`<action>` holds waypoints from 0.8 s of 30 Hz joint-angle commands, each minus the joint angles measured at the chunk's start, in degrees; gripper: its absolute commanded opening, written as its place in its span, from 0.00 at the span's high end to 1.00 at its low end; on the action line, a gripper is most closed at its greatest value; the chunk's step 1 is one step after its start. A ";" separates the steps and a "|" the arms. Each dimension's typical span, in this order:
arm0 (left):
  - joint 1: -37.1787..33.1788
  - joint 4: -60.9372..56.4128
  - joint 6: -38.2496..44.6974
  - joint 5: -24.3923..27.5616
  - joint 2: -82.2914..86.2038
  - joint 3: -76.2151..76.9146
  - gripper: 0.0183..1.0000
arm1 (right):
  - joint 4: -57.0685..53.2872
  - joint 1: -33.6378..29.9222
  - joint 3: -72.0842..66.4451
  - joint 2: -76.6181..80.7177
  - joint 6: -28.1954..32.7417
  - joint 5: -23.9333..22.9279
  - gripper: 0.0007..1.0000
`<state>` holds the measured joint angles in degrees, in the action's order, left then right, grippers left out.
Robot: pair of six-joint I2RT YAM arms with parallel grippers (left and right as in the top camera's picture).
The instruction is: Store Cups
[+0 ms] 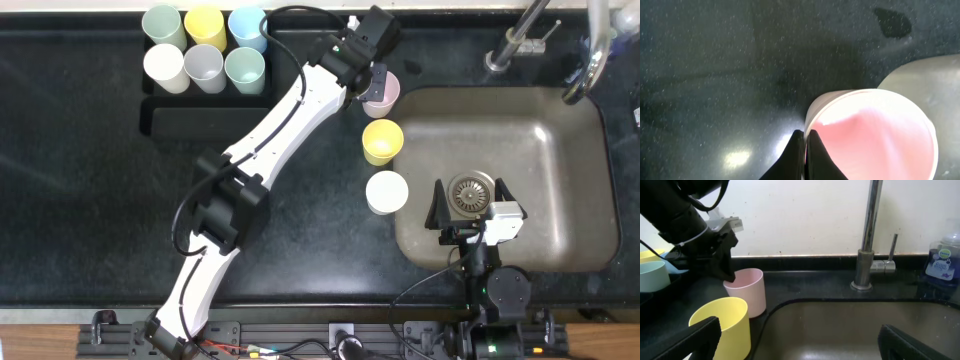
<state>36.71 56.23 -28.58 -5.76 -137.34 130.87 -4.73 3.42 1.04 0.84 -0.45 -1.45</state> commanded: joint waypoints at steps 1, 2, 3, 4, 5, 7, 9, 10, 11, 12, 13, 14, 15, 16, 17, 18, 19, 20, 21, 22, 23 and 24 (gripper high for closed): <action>-0.50 -0.28 -0.48 0.35 -1.40 2.58 0.98 | 0.31 -0.04 -0.79 -0.55 -0.44 0.37 0.00; -0.79 0.57 -0.46 0.35 -0.72 3.87 0.98 | 0.31 -0.04 -0.79 -0.55 -0.44 0.37 0.00; -1.18 1.64 -0.44 0.33 0.07 5.33 0.98 | 0.31 -0.04 -0.79 -0.55 -0.44 0.37 0.01; -1.77 3.17 -0.46 0.33 1.20 7.26 0.98 | 0.31 -0.04 -0.79 -0.55 -0.44 0.37 0.00; -2.51 5.05 -0.48 0.37 2.56 9.33 0.98 | 0.31 -0.04 -0.79 -0.55 -0.44 0.37 0.00; -4.24 9.75 -1.81 0.31 5.81 13.20 0.98 | 0.31 -0.04 -0.79 -0.55 -0.44 0.37 0.00; -6.56 15.82 -5.97 0.33 9.92 15.74 0.98 | 0.31 -0.04 -0.79 -0.55 -0.44 0.37 0.01; -8.07 19.69 -8.79 0.28 12.52 16.00 0.98 | 0.31 -0.04 -0.79 -0.55 -0.44 0.37 0.00; -9.53 23.65 -11.67 0.11 14.86 16.00 0.98 | 0.31 -0.04 -0.79 -0.55 -0.44 0.37 0.00; -11.37 28.68 -15.34 -0.33 17.29 16.00 0.98 | 0.31 -0.04 -0.79 -0.55 -0.44 0.37 0.00; -13.03 32.94 -18.12 -1.11 19.32 15.98 0.98 | 0.31 -0.04 -0.79 -0.55 -0.44 0.37 0.00; -14.99 37.20 -20.28 -2.47 21.46 15.87 0.98 | 0.31 -0.04 -0.79 -0.55 -0.44 0.37 0.00; -16.94 40.39 -21.24 -3.78 23.61 15.58 0.98 | 0.31 -0.04 -0.79 -0.55 -0.44 0.37 0.00; -18.86 40.83 -19.26 -4.00 25.68 14.82 0.98 | 0.31 -0.04 -0.79 -0.55 -0.44 0.37 0.01; -20.46 40.83 -18.82 -4.31 27.45 14.12 0.98 | 0.31 -0.04 -0.79 -0.55 -0.44 0.37 0.00; -22.27 40.83 -18.12 -4.37 29.38 13.31 0.98 | 0.31 -0.04 -0.79 -0.55 -0.44 0.37 0.00; -23.80 40.83 -18.08 -4.42 30.86 12.46 0.98 | 0.31 -0.04 -0.79 -0.55 -0.44 0.37 0.00; -25.62 40.83 -18.01 -4.44 32.61 11.10 0.98 | 0.31 -0.04 -0.79 -0.55 -0.44 0.37 0.01; -27.19 40.83 -18.03 -4.70 34.01 9.64 0.98 | 0.31 -0.04 -0.79 -0.55 -0.44 0.37 0.00; -29.05 40.83 -18.01 -5.25 35.45 7.56 0.98 | 0.31 -0.04 -0.79 -0.55 -0.44 0.37 0.00; -30.71 40.83 -18.10 -5.53 36.61 5.33 0.98 | 0.31 -0.04 -0.79 -0.55 -0.44 0.37 0.00; -32.72 40.81 -18.43 -5.51 37.88 2.43 0.98 | 0.31 -0.04 -0.79 -0.55 -0.44 0.37 0.00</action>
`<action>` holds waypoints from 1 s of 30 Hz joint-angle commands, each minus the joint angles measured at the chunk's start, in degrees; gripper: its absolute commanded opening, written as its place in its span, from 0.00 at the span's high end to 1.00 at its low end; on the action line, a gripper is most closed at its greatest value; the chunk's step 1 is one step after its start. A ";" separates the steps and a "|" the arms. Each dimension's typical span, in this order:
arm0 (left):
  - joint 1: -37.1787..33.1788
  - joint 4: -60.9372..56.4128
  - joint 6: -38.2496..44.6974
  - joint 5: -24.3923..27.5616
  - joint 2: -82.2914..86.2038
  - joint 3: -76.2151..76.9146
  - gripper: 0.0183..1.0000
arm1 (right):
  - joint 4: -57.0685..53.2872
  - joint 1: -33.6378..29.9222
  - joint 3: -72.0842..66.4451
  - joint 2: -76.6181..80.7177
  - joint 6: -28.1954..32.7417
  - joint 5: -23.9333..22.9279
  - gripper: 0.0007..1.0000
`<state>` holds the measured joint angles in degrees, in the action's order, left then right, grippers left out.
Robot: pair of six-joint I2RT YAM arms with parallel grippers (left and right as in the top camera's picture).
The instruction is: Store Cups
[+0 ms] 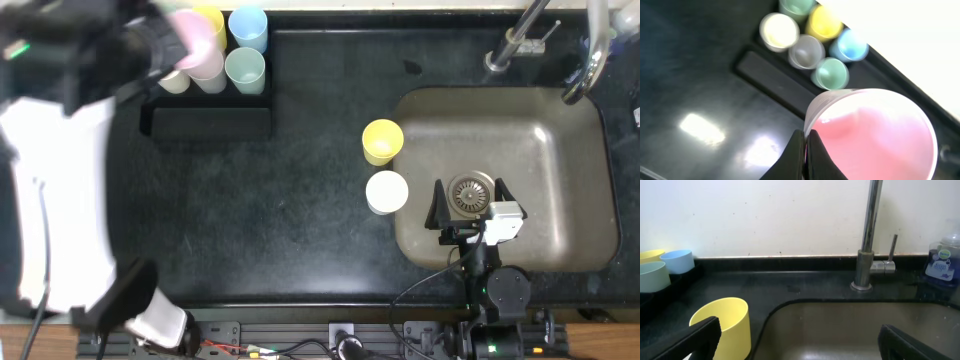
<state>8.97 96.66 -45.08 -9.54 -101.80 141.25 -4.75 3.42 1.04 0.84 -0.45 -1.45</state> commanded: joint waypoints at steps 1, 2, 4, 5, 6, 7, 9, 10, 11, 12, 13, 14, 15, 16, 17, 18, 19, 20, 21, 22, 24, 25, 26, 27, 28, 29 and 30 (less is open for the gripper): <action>-6.67 0.35 -2.54 -1.73 3.34 -10.73 0.98 | 0.33 -0.04 -0.79 -0.55 -0.44 0.37 0.00; -8.52 -0.26 -2.99 -1.70 4.44 -14.34 0.98 | 0.33 -0.04 -0.79 -0.55 -0.44 0.37 0.00; -11.47 -4.09 -2.95 -1.64 6.23 -21.77 0.98 | 0.33 -0.04 -0.79 -0.55 -0.44 0.37 0.01; -12.87 -7.28 -2.78 -1.29 6.80 -25.88 0.98 | 0.33 -0.04 -0.79 -0.55 -0.44 0.37 0.01; -13.94 -10.45 -2.25 -0.57 7.08 -29.33 0.98 | 0.33 -0.04 -0.79 -0.55 -0.44 0.37 0.01; -15.13 -14.47 -1.79 0.83 7.19 -33.09 0.98 | 0.33 -0.04 -0.79 -0.55 -0.44 0.37 0.00; -16.92 -22.82 -0.57 5.29 7.17 -39.19 0.98 | 0.33 -0.04 -0.79 -0.55 -0.44 0.37 0.00; -17.73 -26.99 -0.61 7.28 7.17 -42.12 0.98 | 0.33 -0.04 -0.79 -0.55 -0.44 0.37 0.00; -18.34 -30.05 -0.63 8.57 7.17 -44.37 0.98 | 0.33 -0.04 -0.79 -0.55 -0.44 0.37 0.01; -19.02 -32.68 -1.46 9.29 7.13 -46.56 0.98 | 0.33 -0.04 -0.79 -0.55 -0.44 0.37 0.00; -19.58 -33.99 -2.47 9.29 7.10 -48.06 0.98 | 0.33 -0.04 -0.79 -0.55 -0.44 0.37 0.00; -20.11 -35.12 -2.97 9.25 6.88 -49.51 0.98 | 0.33 -0.04 -0.79 -0.55 -0.44 0.37 0.00; -20.61 -36.20 -2.97 9.22 6.62 -50.73 0.98 | 0.33 -0.04 -0.79 -0.55 -0.44 0.37 0.00; -20.87 -37.13 -2.97 8.81 6.51 -51.67 0.98 | 0.33 -0.04 -0.79 -0.55 -0.44 0.37 0.00; -20.90 -38.45 -2.95 7.85 6.34 -52.63 0.98 | 0.33 -0.04 -0.79 -0.55 -0.44 0.37 0.00; -20.90 -39.41 -2.95 6.86 6.14 -53.13 0.98 | 0.33 -0.04 -0.79 -0.55 -0.44 0.37 0.00; -20.50 -39.87 -2.97 5.75 5.81 -53.31 0.98 | 0.33 -0.04 -0.79 -0.55 -0.44 0.37 0.00; -20.09 -40.04 -2.95 4.83 5.49 -53.33 0.98 | 0.33 -0.04 -0.79 -0.55 -0.44 0.37 0.00; -19.74 -40.13 -2.95 4.24 5.14 -53.33 0.98 | 0.33 -0.04 -0.79 -0.55 -0.44 0.37 0.00; -19.41 -40.00 -2.95 3.76 4.85 -53.33 0.98 | 0.33 -0.04 -0.79 -0.55 -0.44 0.37 0.00; -18.86 -39.43 -2.89 2.75 4.07 -53.46 0.98 | 0.33 -0.04 -0.79 -0.55 -0.44 0.37 0.00; -18.69 -39.32 -2.80 2.38 3.74 -53.55 0.98 | 0.33 -0.04 -0.79 -0.55 -0.44 0.37 0.00; -18.58 -39.39 -2.80 2.05 3.34 -53.66 0.98 | 0.33 -0.04 -0.79 -0.55 -0.44 0.37 0.00; -18.58 -39.41 -2.86 1.95 2.97 -53.68 0.98 | 0.33 -0.04 -0.79 -0.55 -0.44 0.37 0.01; -18.58 -39.45 -2.99 1.95 2.60 -53.68 0.98 | 0.33 -0.04 -0.79 -0.55 -0.42 0.37 0.00; -18.58 -39.47 -2.99 1.95 2.16 -53.70 0.98 | 0.33 -0.04 -0.79 -0.55 -0.44 0.37 0.00; -18.58 -39.50 -2.99 1.92 1.88 -53.70 0.98 | 0.33 -0.04 -0.79 -0.55 -0.44 0.37 0.00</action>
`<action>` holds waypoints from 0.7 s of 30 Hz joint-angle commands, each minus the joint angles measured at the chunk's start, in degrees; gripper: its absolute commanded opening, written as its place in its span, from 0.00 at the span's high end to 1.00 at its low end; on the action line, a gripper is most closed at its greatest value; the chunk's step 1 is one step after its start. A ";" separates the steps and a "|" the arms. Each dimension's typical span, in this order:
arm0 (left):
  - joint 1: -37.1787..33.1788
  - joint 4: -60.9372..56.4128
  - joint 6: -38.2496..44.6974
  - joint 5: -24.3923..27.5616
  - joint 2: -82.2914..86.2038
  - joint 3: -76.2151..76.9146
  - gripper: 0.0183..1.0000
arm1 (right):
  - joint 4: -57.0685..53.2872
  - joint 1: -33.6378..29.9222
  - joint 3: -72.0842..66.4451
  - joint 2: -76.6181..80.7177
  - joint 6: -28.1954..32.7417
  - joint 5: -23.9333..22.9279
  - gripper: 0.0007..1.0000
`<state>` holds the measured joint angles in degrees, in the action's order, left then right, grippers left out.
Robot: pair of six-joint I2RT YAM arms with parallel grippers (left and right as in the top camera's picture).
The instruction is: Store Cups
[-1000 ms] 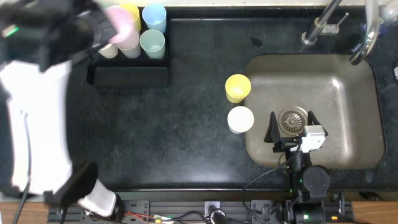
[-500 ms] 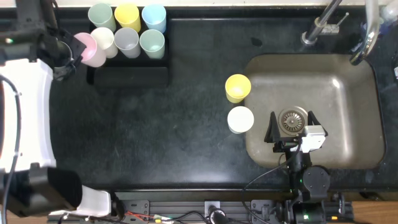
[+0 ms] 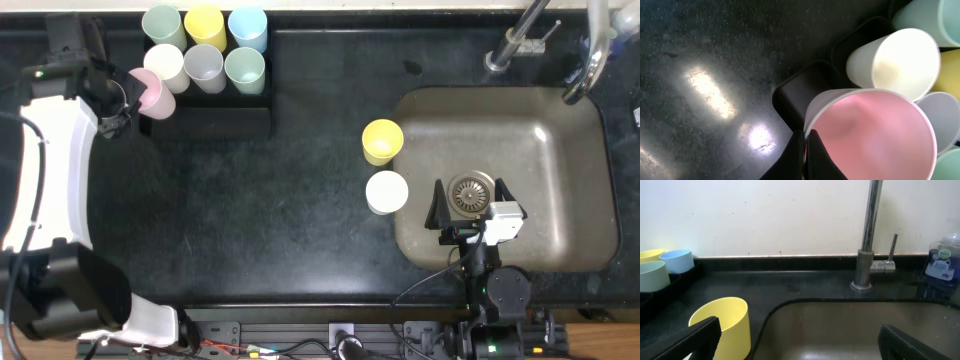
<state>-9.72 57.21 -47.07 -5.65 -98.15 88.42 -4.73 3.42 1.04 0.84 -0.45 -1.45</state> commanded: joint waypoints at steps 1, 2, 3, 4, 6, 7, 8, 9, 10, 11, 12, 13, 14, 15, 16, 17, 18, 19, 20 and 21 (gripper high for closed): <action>0.11 -0.09 -1.01 -2.05 -2.16 -0.94 0.98 | 0.31 -0.04 -0.79 -0.55 -0.44 0.37 0.00; 0.11 -0.15 -1.01 -2.14 -2.58 -0.98 0.98 | 0.31 -0.04 -0.79 -0.55 -0.44 0.37 0.00; 0.11 -0.17 -1.01 -2.16 -3.04 -1.01 0.98 | 0.31 -0.04 -0.79 -0.55 -0.44 0.37 0.00; 0.11 -0.33 -1.01 -2.19 -3.61 -0.98 0.98 | 0.31 -0.04 -0.79 -0.55 -0.44 0.37 0.00; 0.11 -1.01 -0.98 -2.16 -4.39 -1.05 0.98 | 0.31 -0.04 -0.79 -0.55 -0.44 0.37 0.00; 0.11 -1.46 -1.01 -2.14 -4.74 -1.05 0.98 | 0.31 -0.04 -0.79 -0.55 -0.44 0.37 0.00; 0.11 -1.77 -1.01 -2.14 -5.01 -1.05 0.98 | 0.31 -0.04 -0.79 -0.55 -0.44 0.37 0.00; 0.09 -2.10 -1.01 -2.14 -5.27 -1.05 0.98 | 0.31 -0.04 -0.79 -0.55 -0.44 0.37 0.00; 0.11 -2.12 -1.01 -2.19 -5.46 -1.05 0.98 | 0.31 -0.04 -0.79 -0.55 -0.44 0.37 0.00; 0.09 -2.10 -1.01 -2.21 -5.57 -1.05 0.98 | 0.31 -0.04 -0.79 -0.55 -0.44 0.37 0.00; 0.09 -2.10 -1.01 -2.38 -5.84 -1.11 0.98 | 0.31 -0.04 -0.79 -0.55 -0.44 0.37 0.00; 0.11 -2.12 -1.01 -2.45 -5.97 -1.14 0.98 | 0.31 -0.04 -0.79 -0.55 -0.44 0.37 0.00; 0.09 -2.23 -1.01 -2.58 -6.10 -1.18 0.98 | 0.31 -0.04 -0.79 -0.55 -0.44 0.37 0.01; 0.09 -2.43 -0.98 -2.62 -6.27 -1.33 0.98 | 0.31 -0.04 -0.79 -0.55 -0.44 0.37 0.00; 0.11 -2.86 -1.01 -2.60 -6.34 -1.73 0.98 | 0.31 -0.04 -0.79 -0.55 -0.44 0.37 0.00; 0.11 -3.23 -1.01 -2.58 -6.34 -2.21 0.98 | 0.31 -0.04 -0.79 -0.55 -0.44 0.37 0.00; 0.11 -3.65 -1.03 -2.58 -6.34 -2.89 0.98 | 0.31 -0.04 -0.79 -0.55 -0.44 0.37 0.00; 0.11 -3.91 -1.05 -2.60 -6.34 -3.58 0.98 | 0.31 -0.04 -0.79 -0.55 -0.44 0.37 0.00; 0.11 -4.26 -1.03 -2.62 -6.36 -4.24 0.98 | 0.31 -0.04 -0.79 -0.55 -0.44 0.37 0.01; 0.11 -4.87 -1.03 -2.60 -6.34 -5.03 0.98 | 0.31 -0.04 -0.79 -0.55 -0.44 0.37 0.00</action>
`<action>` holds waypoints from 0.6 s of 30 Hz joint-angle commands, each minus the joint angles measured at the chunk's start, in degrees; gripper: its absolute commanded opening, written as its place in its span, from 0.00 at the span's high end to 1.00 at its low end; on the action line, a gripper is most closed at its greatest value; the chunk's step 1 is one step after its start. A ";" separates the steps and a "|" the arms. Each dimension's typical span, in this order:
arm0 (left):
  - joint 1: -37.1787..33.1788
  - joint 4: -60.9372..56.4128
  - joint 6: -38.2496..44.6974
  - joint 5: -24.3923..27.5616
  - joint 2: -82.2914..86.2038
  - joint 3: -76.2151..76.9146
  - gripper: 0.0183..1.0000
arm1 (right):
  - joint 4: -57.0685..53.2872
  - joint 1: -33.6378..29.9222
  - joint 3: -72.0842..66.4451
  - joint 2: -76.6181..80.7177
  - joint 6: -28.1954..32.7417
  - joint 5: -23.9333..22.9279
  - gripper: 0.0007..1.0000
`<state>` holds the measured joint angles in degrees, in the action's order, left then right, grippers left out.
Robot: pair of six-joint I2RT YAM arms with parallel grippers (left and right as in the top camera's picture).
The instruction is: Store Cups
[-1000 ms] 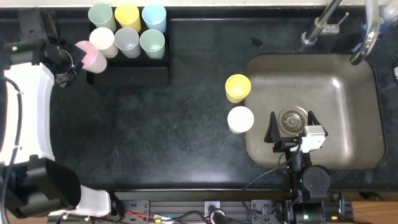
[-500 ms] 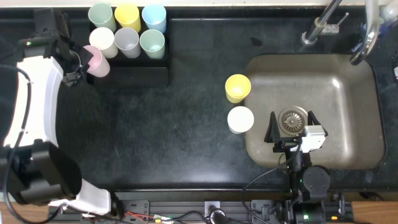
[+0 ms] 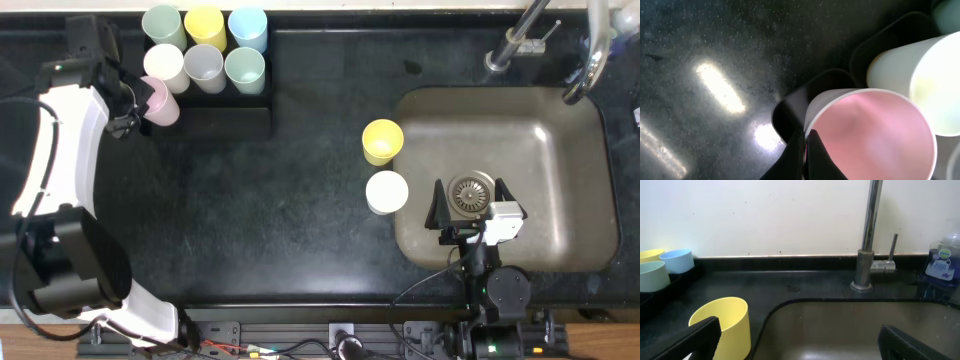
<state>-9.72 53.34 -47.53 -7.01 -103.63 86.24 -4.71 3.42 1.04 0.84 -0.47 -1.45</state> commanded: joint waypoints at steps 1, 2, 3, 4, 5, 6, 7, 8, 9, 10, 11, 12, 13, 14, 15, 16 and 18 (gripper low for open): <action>0.11 -1.86 -0.57 -1.20 -0.85 -3.67 0.98 | 0.28 -0.04 -0.79 -0.55 -0.42 0.37 0.00; 0.11 -2.69 -0.57 -1.01 -0.85 -4.42 0.98 | 0.28 -0.04 -0.79 -0.55 -0.42 0.37 0.01; 0.11 -3.63 -0.57 -0.76 -0.85 -5.16 0.98 | 0.28 -0.04 -0.79 -0.55 -0.42 0.37 0.00; 0.11 -4.33 -0.61 -0.59 -0.85 -5.66 0.98 | 0.28 -0.04 -0.79 -0.55 -0.42 0.37 0.00; 0.11 -5.07 -0.81 -0.55 -0.87 -6.10 0.98 | 0.28 -0.04 -0.79 -0.55 -0.42 0.37 0.00; 0.11 -5.62 -0.81 -0.57 -0.87 -6.36 0.98 | 0.28 -0.04 -0.79 -0.55 -0.42 0.37 0.00; 0.11 -5.77 -0.81 -0.59 -0.87 -6.38 0.98 | 0.28 -0.04 -0.79 -0.55 -0.42 0.37 0.00; 0.11 -5.95 -0.76 -0.61 -0.87 -6.38 0.98 | 0.28 -0.04 -0.79 -0.55 -0.42 0.37 0.00; 0.11 -5.99 -0.79 -0.61 -0.87 -6.38 0.98 | 0.28 -0.04 -0.79 -0.55 -0.42 0.37 0.01; 0.09 -5.95 -0.76 -0.61 -0.87 -6.38 0.98 | 0.28 -0.04 -0.79 -0.55 -0.42 0.37 0.00; 0.09 -5.95 -0.76 -0.61 -0.87 -6.38 0.98 | 0.28 -0.04 -0.79 -0.55 -0.39 0.37 0.00; 0.11 -5.90 -0.74 -0.63 -0.87 -6.38 0.92 | 0.28 -0.04 -0.79 -0.55 -0.42 0.37 0.00; 0.11 -5.88 -0.74 -0.61 -0.87 -6.38 0.70 | 0.28 -0.04 -0.79 -0.55 -0.42 0.37 0.00; 0.15 -5.79 -0.76 -0.59 -0.87 -6.38 0.51 | 0.28 -0.04 -0.79 -0.55 -0.42 0.37 0.00; 0.15 -5.70 -0.76 -0.59 -0.87 -6.38 0.40 | 0.28 -0.04 -0.79 -0.55 -0.42 0.37 0.00; 0.17 -5.70 -0.74 -0.57 -0.87 -6.38 0.32 | 0.28 -0.04 -0.79 -0.55 -0.42 0.37 0.00; 0.22 -5.46 -0.74 -0.57 -0.85 -6.36 0.23 | 0.28 -0.04 -0.79 -0.55 -0.42 0.37 0.00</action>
<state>-9.72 47.72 -47.90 -7.31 -104.01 80.16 -4.73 3.42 1.04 0.84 -0.45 -1.45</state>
